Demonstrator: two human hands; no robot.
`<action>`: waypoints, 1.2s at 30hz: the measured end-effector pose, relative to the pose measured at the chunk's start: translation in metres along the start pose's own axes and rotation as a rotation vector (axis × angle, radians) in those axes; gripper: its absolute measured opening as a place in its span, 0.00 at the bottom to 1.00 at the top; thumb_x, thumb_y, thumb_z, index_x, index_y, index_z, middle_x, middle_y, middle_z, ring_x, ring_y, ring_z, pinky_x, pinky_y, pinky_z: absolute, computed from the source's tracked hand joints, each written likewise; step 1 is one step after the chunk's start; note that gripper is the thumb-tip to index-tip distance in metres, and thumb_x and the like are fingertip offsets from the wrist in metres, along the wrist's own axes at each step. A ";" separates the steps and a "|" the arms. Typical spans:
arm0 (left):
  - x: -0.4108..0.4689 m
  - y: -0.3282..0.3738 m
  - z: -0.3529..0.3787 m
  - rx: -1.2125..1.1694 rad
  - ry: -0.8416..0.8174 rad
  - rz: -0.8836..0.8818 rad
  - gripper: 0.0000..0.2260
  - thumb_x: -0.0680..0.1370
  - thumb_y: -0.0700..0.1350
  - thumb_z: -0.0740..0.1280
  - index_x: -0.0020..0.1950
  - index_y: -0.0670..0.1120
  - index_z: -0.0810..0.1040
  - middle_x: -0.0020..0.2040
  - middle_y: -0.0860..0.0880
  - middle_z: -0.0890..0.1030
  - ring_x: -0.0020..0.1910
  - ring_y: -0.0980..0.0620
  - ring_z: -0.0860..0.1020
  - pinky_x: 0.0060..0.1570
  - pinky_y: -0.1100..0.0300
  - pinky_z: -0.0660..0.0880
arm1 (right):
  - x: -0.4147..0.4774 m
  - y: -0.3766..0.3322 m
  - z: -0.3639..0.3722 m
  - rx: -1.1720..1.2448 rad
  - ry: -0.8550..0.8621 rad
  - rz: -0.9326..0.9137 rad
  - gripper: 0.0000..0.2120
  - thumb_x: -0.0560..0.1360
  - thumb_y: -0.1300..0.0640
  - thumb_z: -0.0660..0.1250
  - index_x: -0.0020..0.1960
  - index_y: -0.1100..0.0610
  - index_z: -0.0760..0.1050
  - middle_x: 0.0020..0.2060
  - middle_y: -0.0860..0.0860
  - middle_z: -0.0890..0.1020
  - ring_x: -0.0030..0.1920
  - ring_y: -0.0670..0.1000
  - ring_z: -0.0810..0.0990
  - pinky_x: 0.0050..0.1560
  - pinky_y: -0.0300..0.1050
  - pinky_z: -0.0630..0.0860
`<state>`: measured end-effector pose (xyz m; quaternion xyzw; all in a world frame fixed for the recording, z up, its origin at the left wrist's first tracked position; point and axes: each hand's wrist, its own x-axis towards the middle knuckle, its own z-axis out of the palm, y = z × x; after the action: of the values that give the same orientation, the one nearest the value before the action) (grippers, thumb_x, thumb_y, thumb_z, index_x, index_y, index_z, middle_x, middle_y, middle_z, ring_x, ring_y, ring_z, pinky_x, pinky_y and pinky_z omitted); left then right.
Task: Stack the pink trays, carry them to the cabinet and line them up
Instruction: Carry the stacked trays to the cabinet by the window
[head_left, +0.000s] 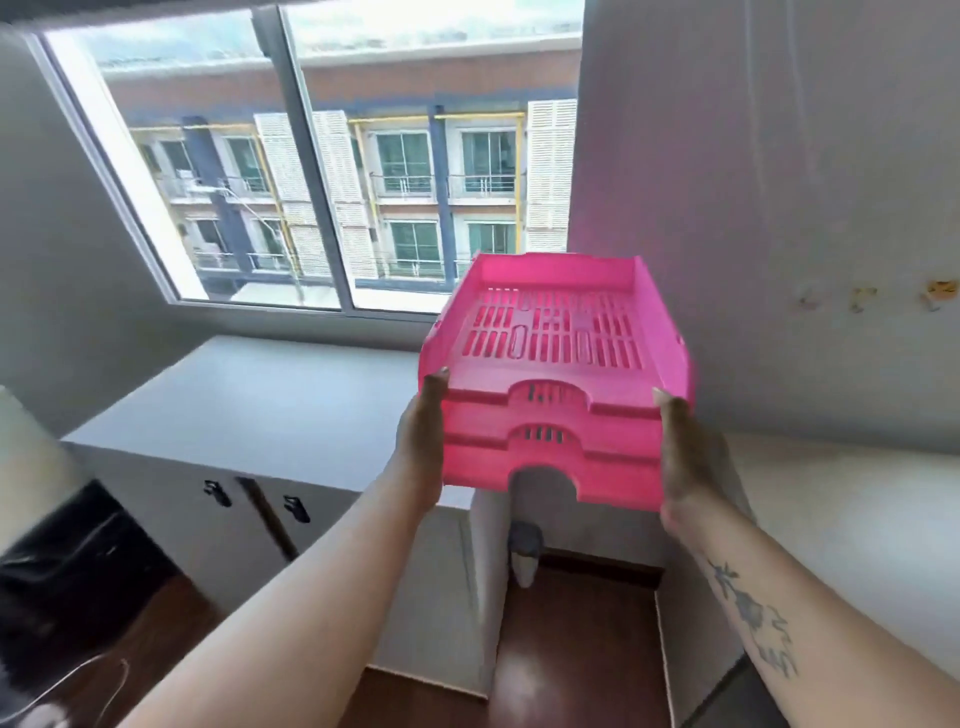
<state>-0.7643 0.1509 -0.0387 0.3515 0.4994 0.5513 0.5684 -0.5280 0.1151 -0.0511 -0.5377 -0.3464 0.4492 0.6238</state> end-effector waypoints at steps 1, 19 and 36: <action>0.005 0.006 -0.021 0.008 0.016 0.014 0.25 0.82 0.60 0.55 0.68 0.45 0.76 0.61 0.36 0.82 0.57 0.33 0.82 0.59 0.31 0.75 | 0.000 0.004 0.023 -0.007 -0.024 -0.007 0.15 0.75 0.39 0.61 0.50 0.47 0.79 0.43 0.56 0.86 0.42 0.61 0.86 0.33 0.63 0.83; 0.181 0.086 -0.315 0.064 0.007 -0.055 0.27 0.73 0.68 0.61 0.63 0.54 0.80 0.54 0.43 0.86 0.52 0.38 0.85 0.50 0.31 0.79 | 0.016 0.091 0.356 0.037 -0.128 0.000 0.30 0.69 0.29 0.60 0.62 0.47 0.76 0.52 0.60 0.84 0.46 0.61 0.86 0.42 0.63 0.83; 0.228 0.067 -0.392 0.052 -0.037 -0.057 0.25 0.74 0.66 0.62 0.64 0.53 0.78 0.53 0.40 0.86 0.49 0.38 0.86 0.46 0.35 0.82 | 0.010 0.140 0.427 0.030 -0.085 0.049 0.20 0.67 0.30 0.62 0.52 0.40 0.79 0.49 0.64 0.83 0.44 0.62 0.86 0.42 0.66 0.82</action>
<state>-1.1812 0.3238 -0.1160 0.3618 0.5128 0.5153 0.5836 -0.9415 0.2801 -0.1110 -0.5168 -0.3527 0.4919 0.6054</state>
